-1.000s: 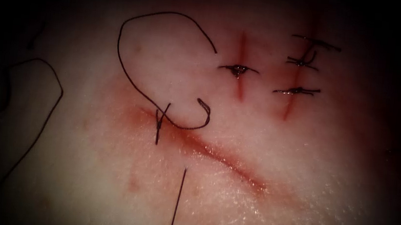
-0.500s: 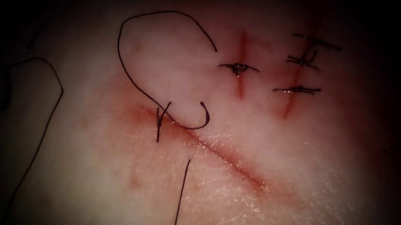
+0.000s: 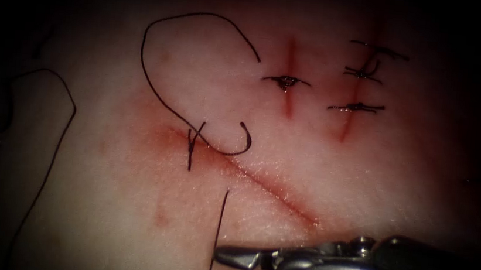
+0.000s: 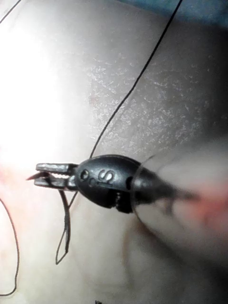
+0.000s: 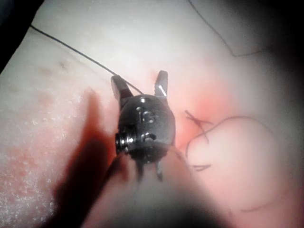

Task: Wound Closure
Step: Use the right tool to pull the full length of suture through the stitch except for a short suture tail.

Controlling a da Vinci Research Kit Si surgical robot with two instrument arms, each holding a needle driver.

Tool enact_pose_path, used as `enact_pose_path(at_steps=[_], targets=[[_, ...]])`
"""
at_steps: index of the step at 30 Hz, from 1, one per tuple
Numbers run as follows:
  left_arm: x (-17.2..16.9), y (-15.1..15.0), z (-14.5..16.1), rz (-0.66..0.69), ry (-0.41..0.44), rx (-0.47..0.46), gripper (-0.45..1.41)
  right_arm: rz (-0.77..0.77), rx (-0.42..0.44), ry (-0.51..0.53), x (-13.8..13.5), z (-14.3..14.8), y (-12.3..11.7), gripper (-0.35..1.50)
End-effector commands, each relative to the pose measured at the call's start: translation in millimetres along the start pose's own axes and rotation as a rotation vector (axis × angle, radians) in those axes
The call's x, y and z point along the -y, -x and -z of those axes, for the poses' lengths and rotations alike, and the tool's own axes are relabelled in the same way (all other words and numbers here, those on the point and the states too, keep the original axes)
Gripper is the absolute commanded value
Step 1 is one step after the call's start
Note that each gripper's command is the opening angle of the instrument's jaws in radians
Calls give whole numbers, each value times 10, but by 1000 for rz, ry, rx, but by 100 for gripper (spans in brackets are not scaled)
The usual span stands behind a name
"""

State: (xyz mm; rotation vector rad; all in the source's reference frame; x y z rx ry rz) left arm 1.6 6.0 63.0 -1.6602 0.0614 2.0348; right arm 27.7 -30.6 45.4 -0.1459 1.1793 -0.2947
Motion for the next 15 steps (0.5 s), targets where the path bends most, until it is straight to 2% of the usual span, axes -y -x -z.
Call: enact_pose_path(at_steps=[1,2,8,12,13,14,15], targets=[[-6,7,-4,0,3,-3,-45,45,17,13,-9,-19,24,145],[-7,8,-3,-2,2,-3,-45,57,34,19,-9,-26,39,145],[-11,10,-1,-7,1,-1,-45,82,91,0,-5,-58,75,142],[-11,11,0,-14,1,0,-45,87,104,1,-3,-70,82,137],[-12,11,0,-14,0,-1,-45,87,105,2,-3,-71,83,130],[-12,11,0,-14,3,-2,-45,77,112,2,-2,-71,85,101],[-12,11,0,-15,4,0,-45,60,124,8,-2,-69,85,54]])
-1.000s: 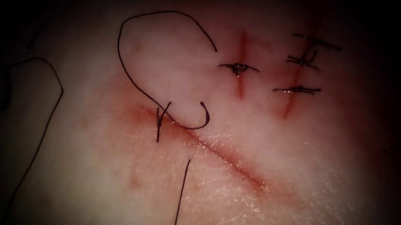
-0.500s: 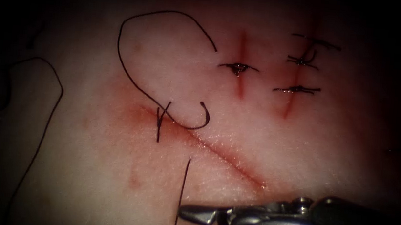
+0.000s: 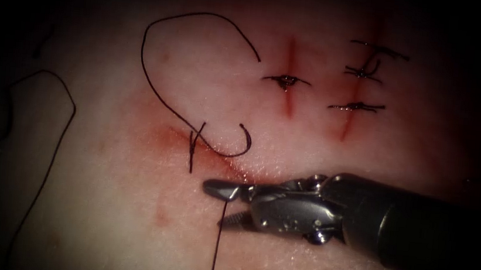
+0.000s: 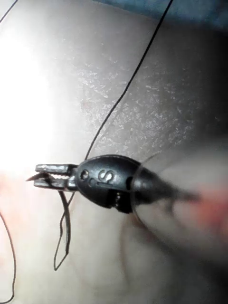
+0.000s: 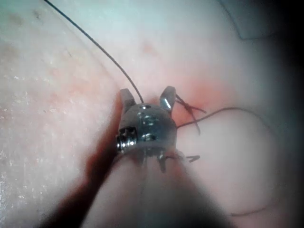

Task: Wound Closure
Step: Use the right tool to pull the full length of suture through the stitch except for a short suture tail.

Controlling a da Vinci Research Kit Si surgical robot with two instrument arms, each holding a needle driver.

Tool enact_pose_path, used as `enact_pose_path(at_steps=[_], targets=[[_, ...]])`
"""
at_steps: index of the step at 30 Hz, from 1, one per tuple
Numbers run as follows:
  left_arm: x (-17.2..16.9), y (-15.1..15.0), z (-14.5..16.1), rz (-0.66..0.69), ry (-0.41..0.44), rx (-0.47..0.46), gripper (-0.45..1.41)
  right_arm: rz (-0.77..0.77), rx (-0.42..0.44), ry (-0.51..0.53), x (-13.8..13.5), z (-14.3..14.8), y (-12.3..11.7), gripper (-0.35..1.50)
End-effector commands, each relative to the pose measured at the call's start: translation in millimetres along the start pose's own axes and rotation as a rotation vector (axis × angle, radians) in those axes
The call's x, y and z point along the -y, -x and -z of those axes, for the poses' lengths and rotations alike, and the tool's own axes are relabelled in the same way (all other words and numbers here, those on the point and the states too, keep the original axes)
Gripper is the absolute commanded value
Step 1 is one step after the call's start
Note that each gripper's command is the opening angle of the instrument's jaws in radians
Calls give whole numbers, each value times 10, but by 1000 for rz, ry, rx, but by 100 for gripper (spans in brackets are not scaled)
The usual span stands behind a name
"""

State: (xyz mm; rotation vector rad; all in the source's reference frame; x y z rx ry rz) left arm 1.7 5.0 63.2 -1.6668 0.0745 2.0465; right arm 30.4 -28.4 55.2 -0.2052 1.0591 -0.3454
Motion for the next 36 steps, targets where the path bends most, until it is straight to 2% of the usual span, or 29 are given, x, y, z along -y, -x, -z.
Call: enact_pose_path(at_steps=[1,2,4,7,9,18,19,24,25,30,32,34,35,36], targets=[[-5,6,-4,2,3,1,-45,-12,18,11,-2,-5,1,4],[-5,6,-3,1,3,1,-45,-42,30,-1,-2,-2,1,-35],[-6,6,-2,1,3,2,-45,-89,44,-49,-3,4,1,-35],[-6,6,0,0,3,2,-45,-102,33,-57,2,16,-5,-35],[-6,6,-2,0,2,2,-45,-123,17,-68,10,21,-18,-35],[-6,7,-3,5,4,3,-45,-123,-72,-131,65,39,-109,-35],[-6,7,-3,5,4,3,-45,-112,-87,-150,78,42,-129,-35],[-6,8,-3,5,6,1,-45,-106,-144,-211,110,49,-181,-35],[-5,8,-4,5,6,1,-45,-105,-164,-243,122,49,-200,-35],[-5,8,-4,6,6,2,-45,-110,-218,-326,145,49,-241,-35],[-4,8,-5,6,6,2,-45,-138,-256,-319,145,51,-257,-35],[-4,8,-5,6,6,2,-45,-200,-296,-272,134,55,-259,57],[-4,8,-5,6,8,5,-45,-221,-303,-220,120,58,-254,120],[-3,7,-5,7,8,5,-45,-233,-302,-197,112,60,-250,133]])
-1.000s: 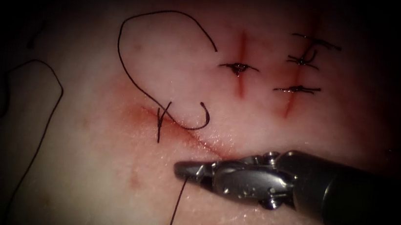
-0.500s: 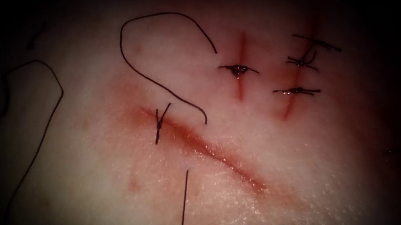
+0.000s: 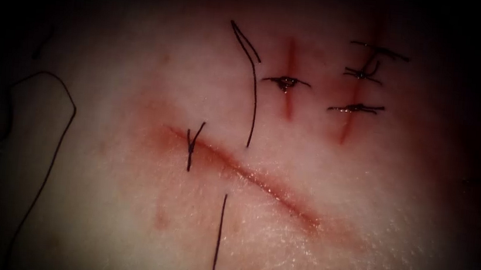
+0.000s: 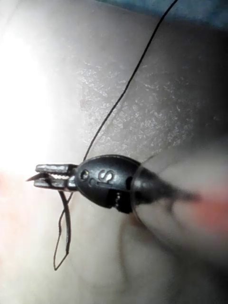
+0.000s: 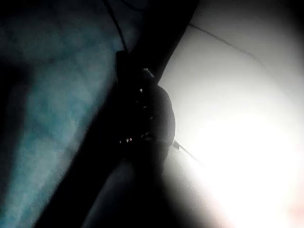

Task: Wound Closure
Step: Use the right tool to pull the full length of suture through the stitch except for a short suture tail.

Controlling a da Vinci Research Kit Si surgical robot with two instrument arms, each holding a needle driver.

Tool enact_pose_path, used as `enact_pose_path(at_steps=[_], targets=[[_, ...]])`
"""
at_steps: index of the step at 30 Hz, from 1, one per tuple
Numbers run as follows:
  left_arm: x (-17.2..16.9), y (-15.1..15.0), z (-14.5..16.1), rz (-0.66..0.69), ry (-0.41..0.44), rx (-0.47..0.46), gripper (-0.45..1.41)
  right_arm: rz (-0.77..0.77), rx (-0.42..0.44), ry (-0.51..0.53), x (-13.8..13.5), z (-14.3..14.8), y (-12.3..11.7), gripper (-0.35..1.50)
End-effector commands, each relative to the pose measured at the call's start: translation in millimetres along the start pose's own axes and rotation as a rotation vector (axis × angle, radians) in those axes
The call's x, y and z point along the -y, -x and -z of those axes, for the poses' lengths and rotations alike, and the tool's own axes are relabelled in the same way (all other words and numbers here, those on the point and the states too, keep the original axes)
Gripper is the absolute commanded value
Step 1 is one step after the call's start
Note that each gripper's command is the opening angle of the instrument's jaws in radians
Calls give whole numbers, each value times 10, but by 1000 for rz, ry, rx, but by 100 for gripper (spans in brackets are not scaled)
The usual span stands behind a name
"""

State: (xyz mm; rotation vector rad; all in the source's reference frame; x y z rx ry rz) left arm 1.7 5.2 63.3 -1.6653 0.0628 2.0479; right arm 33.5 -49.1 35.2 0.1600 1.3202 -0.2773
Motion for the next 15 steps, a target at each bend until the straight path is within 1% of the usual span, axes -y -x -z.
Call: enact_pose_path(at_steps=[1,2,3,6,8,9,11,15], targets=[[-4,6,-4,2,2,2,-45,-12,3,40,-23,1,8,141],[-4,6,-4,3,2,2,-45,-18,1,61,-32,6,12,146],[-4,5,-5,3,2,2,-45,8,-1,76,-44,14,19,148],[-4,6,-5,3,2,2,-45,47,0,90,-70,33,34,148],[-4,6,-5,2,1,2,-45,67,8,107,-91,47,47,148],[-3,7,-5,2,1,2,-45,81,17,121,-109,58,61,148],[-3,7,-5,2,1,2,-45,82,27,133,-124,65,76,148],[-4,8,-5,1,3,0,-45,87,31,140,-144,74,105,148]])
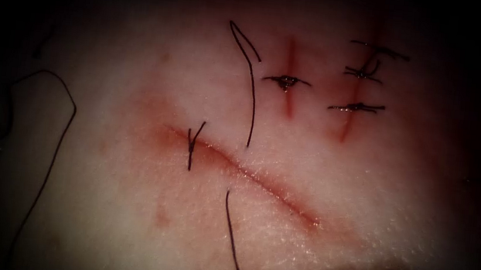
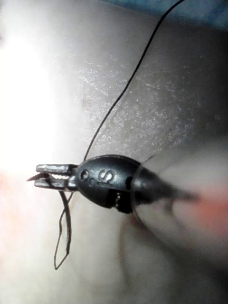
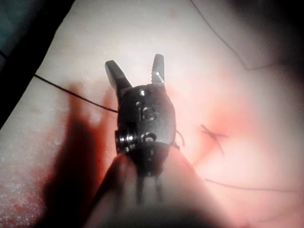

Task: Wound Closure
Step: Use the right tool to pull the full length of suture through the stitch except for a short suture tail.

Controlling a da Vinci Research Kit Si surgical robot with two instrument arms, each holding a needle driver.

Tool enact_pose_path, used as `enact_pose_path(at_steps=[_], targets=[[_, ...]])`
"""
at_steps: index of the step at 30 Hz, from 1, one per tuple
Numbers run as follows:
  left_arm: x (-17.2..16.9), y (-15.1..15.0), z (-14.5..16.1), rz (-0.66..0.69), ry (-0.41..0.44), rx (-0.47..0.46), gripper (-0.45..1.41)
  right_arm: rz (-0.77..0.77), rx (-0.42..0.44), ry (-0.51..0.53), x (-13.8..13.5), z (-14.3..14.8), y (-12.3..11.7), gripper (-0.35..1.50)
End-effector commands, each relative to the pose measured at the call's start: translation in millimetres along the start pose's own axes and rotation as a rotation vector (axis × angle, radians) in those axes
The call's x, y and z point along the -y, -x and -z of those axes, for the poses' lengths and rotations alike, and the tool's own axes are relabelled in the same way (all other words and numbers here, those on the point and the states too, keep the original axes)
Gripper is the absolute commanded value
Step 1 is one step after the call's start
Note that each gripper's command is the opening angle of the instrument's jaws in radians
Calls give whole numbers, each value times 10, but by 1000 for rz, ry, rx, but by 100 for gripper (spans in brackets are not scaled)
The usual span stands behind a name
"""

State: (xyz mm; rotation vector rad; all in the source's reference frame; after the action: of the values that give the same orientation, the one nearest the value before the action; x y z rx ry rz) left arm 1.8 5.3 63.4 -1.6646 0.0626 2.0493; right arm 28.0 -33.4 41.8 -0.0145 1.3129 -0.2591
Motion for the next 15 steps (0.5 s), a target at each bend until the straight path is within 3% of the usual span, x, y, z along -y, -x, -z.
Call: enact_pose_path(at_steps=[1,8,15], targets=[[-5,7,-5,2,3,-1,-45,3,2,9,-14,-6,19,148],[-6,9,-5,0,2,-2,-45,-6,32,30,-30,-5,67,148],[-8,12,-5,-3,4,-3,-45,23,71,40,-44,-26,123,146]])
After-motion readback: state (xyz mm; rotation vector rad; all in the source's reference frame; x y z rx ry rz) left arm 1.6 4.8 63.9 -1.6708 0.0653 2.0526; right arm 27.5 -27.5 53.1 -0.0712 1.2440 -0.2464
